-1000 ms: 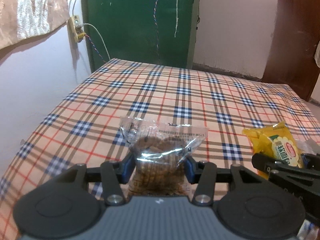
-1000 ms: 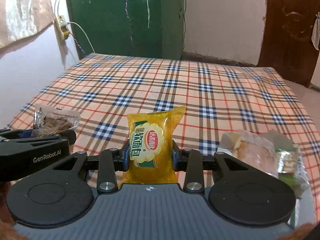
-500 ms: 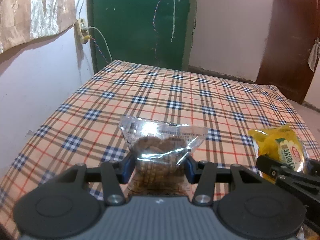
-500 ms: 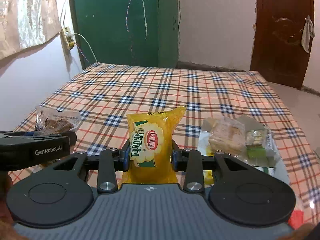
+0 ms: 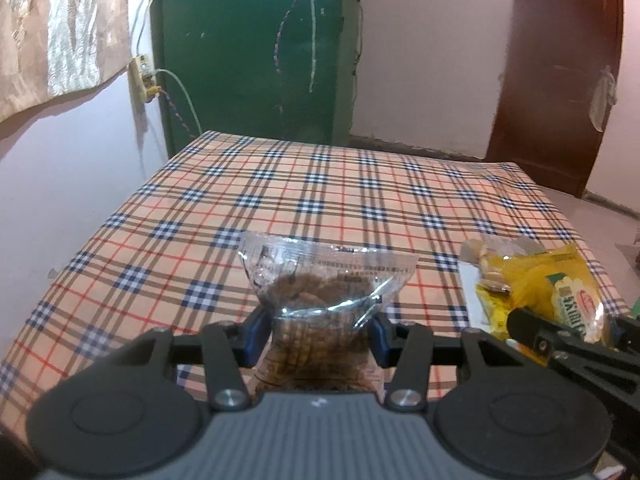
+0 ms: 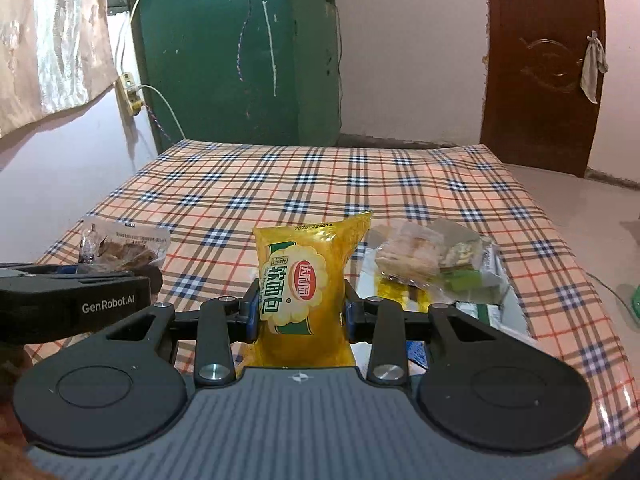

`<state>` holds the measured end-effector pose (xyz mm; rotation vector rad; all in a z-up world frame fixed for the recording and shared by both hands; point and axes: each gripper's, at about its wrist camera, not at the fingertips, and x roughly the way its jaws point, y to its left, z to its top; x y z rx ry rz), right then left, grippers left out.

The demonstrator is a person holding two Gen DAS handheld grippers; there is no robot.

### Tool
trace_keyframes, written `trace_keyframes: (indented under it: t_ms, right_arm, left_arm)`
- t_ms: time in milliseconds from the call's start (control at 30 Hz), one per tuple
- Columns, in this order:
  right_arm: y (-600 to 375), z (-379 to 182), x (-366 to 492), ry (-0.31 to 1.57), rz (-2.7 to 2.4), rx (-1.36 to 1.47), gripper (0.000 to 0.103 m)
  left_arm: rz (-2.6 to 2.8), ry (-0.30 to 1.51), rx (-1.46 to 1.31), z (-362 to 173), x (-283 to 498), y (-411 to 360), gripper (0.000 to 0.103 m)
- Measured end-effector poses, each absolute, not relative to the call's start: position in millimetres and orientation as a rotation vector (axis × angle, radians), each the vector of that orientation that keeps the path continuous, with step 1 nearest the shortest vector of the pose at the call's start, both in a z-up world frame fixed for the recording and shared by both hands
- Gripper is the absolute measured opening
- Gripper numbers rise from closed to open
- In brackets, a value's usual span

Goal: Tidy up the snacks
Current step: 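Carry the cookie bag and yellow bread pack to the white box with both grippers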

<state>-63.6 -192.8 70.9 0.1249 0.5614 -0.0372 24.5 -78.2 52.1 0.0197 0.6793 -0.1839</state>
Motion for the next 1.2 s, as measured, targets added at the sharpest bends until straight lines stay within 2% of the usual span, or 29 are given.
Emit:
trace_keyframes:
  t_ms: [667,1200]
  right_arm:
    - [-254,82,-126,0.527,-0.189,0.179,0.042]
    - [-325,81,-134,0.532,-0.298,0.222,0.042]
  left_arm:
    - [-0.349,0.645,0.064,61,10,-145,0.049]
    - [-0.468,0.639,0.075,59,18,-198,0.049]
